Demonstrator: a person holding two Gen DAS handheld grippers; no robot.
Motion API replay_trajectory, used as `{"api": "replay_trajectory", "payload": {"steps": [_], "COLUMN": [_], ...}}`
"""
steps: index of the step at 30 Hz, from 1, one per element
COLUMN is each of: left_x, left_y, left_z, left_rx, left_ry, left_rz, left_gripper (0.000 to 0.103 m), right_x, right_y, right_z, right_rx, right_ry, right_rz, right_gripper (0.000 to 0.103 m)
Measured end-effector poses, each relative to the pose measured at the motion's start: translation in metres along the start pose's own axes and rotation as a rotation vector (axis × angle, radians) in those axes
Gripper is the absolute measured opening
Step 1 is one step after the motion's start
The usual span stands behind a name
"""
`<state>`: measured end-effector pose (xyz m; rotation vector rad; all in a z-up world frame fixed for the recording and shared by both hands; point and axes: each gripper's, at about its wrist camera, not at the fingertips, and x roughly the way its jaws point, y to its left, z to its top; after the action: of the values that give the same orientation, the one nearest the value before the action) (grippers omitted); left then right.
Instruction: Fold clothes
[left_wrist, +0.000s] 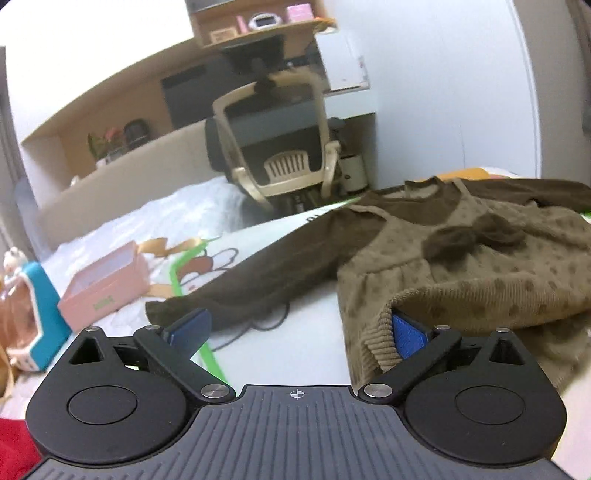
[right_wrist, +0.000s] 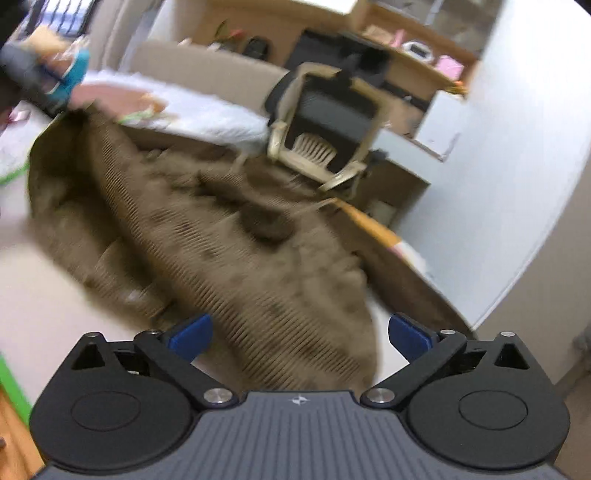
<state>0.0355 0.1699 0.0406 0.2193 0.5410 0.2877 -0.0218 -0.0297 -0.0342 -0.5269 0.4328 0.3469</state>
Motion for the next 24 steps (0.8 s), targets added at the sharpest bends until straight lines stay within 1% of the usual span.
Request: {"api": "replay_trajectory", "payload": {"steps": [1, 2, 3, 5, 6, 8, 10, 11, 13, 14, 15, 16, 18, 19, 20, 22, 23, 24], "left_x": [0.007, 0.007, 0.006, 0.005, -0.002, -0.018, -0.025, -0.023, -0.018, -0.016, -0.014, -0.012, -0.007, -0.005, -0.005, -0.006, -0.008, -0.012], "left_y": [-0.001, -0.003, -0.005, -0.008, -0.009, -0.011, -0.009, -0.008, -0.007, -0.007, -0.007, -0.007, -0.006, -0.006, -0.007, -0.007, -0.006, -0.005], "left_z": [0.001, -0.002, -0.006, -0.013, -0.018, -0.031, -0.036, -0.033, -0.026, -0.023, -0.019, -0.015, -0.011, -0.01, -0.01, -0.013, -0.016, -0.021], "left_rx": [0.01, 0.021, 0.032, 0.055, 0.079, 0.139, 0.142, 0.131, 0.113, 0.108, 0.103, 0.097, 0.082, 0.074, 0.073, 0.075, 0.076, 0.072], "left_ry": [0.01, 0.025, 0.041, 0.073, 0.08, 0.078, 0.07, 0.066, 0.053, 0.043, 0.034, 0.025, 0.016, 0.012, 0.011, 0.011, 0.012, 0.017], "left_rz": [0.008, -0.001, -0.012, -0.034, -0.046, -0.03, -0.008, -0.004, 0.006, 0.013, 0.02, 0.027, 0.035, 0.041, 0.044, 0.046, 0.041, 0.026], "left_gripper": [0.102, 0.102, 0.102, 0.102, 0.102, 0.102, 0.102, 0.102, 0.102, 0.102, 0.102, 0.102, 0.102, 0.102, 0.102, 0.102, 0.102, 0.102], "right_x": [0.006, 0.012, 0.013, 0.008, 0.006, -0.014, -0.026, -0.028, -0.028, -0.027, -0.023, -0.017, 0.006, 0.02, 0.033, 0.046, 0.045, 0.041], "right_y": [0.005, 0.008, 0.004, -0.011, -0.019, -0.038, -0.039, -0.033, -0.005, 0.009, 0.024, 0.039, 0.057, 0.06, 0.057, 0.044, 0.033, 0.021], "right_z": [-0.001, -0.003, -0.004, -0.004, -0.004, -0.002, 0.0, 0.003, 0.016, 0.023, 0.028, 0.033, 0.039, 0.041, 0.04, 0.038, 0.034, 0.028], "right_rx": [-0.021, -0.04, -0.031, 0.015, 0.037, 0.135, 0.135, 0.117, 0.047, 0.006, -0.046, -0.094, -0.165, -0.177, -0.173, -0.145, -0.132, -0.115], "right_ry": [0.01, 0.02, 0.014, -0.014, -0.028, -0.082, -0.088, -0.086, -0.099, -0.106, -0.11, -0.109, -0.088, -0.071, -0.051, -0.037, -0.04, -0.036], "right_rz": [-0.016, -0.039, -0.082, -0.186, -0.238, -0.288, -0.265, -0.22, -0.056, 0.009, 0.053, 0.073, 0.073, 0.057, 0.016, -0.118, -0.196, -0.254], "right_gripper": [0.102, 0.102, 0.101, 0.098, 0.098, 0.099, 0.099, 0.099, 0.101, 0.103, 0.103, 0.103, 0.103, 0.103, 0.103, 0.102, 0.102, 0.102]}}
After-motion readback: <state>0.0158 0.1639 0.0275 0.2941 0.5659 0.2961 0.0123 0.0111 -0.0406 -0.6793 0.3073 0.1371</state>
